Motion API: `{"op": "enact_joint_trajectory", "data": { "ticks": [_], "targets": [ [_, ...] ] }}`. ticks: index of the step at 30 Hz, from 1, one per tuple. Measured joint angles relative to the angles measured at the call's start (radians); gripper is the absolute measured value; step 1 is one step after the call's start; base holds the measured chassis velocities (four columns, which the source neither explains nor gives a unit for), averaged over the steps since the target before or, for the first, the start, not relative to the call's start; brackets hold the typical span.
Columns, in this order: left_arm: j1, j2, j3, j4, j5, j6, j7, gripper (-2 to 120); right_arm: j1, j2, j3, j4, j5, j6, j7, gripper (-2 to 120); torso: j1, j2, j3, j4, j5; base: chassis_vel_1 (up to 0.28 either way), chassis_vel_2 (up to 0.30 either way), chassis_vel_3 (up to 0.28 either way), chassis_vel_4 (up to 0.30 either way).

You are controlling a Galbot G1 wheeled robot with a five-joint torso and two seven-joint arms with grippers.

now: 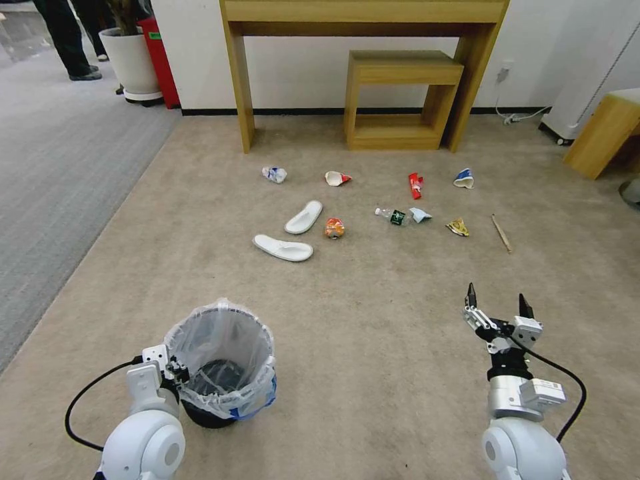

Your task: Pick up the trash bin and place the garbage on the floor into it.

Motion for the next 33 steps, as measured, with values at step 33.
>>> {"op": "enact_joint_trajectory", "data": {
  "ticks": [33],
  "targets": [
    [-0.018, -0.126, -0.105, -0.107, -0.087, 0.01, -0.006, 1, -0.012, -0.014, 0.014, 0.011, -0.017, -0.003, 0.004, 100, 0.0, 0.0, 0.0, 0.0001, 0.0001, 0.0, 0.0, 0.0, 0.0]
  ]
}}
